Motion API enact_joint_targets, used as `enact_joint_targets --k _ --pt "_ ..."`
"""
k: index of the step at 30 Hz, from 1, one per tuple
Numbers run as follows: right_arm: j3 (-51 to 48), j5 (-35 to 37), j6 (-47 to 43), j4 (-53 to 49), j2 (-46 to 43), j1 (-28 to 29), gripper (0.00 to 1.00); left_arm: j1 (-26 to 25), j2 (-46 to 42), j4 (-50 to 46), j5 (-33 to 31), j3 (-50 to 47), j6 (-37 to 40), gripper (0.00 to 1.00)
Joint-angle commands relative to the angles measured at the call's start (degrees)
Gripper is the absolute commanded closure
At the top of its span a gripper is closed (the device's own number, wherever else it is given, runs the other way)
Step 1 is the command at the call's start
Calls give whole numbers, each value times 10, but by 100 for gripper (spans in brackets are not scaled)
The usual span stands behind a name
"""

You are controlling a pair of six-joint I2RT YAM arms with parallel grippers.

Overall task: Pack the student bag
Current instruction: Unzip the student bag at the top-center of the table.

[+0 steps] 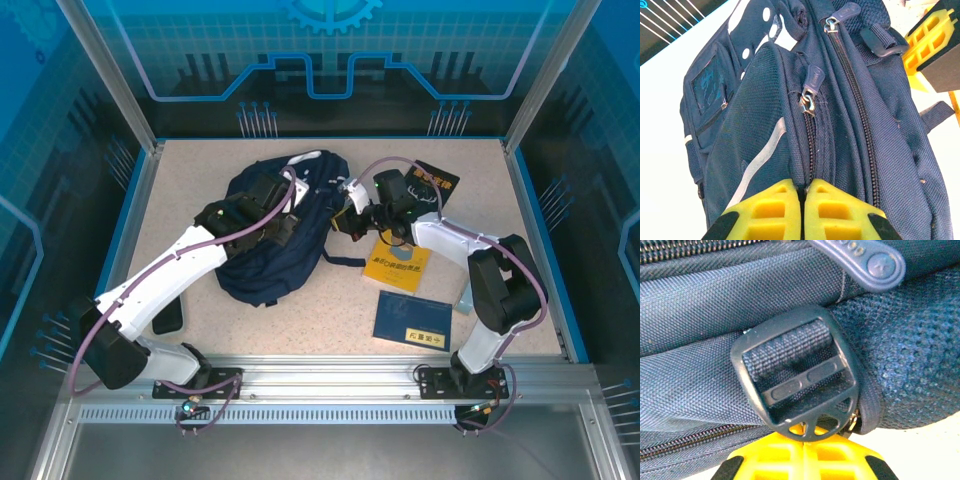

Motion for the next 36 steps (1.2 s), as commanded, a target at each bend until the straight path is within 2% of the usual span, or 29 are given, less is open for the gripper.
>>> enact_joint_targets --k 1,6,11,14,17,18,21,22,29,32,36 --pt "-10 -22 -6 -18 -37 8 100 6 -16 64 -10 2 -30 100" --pt "-58 -42 6 -14 -75 27 100 13 3 69 -14 5 -60 100" --pt "-104 -33 42 16 -108 75 100 12 21 77 -6 10 -83 100" --pt "-124 -10 68 48 -130 107 100 13 28 80 -3 10 -89 100" --pt "-154 36 89 64 -153 116 100 12 29 82 4 6 -88 100" --pt "-159 55 91 64 -160 114 94 13 28 82 6 5 -87 100" --pt "-168 90 85 48 -178 105 59 13 22 85 15 2 -83 100" --pt "-165 100 79 34 -177 103 52 14 20 86 21 -2 -81 100" --pt "-140 93 47 -12 -145 97 43 13 11 89 29 -8 -78 100" --pt "-107 78 27 -29 -119 96 43 14 10 88 30 -8 -77 100" --pt "-79 22 2 -41 -86 96 45 14 9 84 28 -6 -79 100"
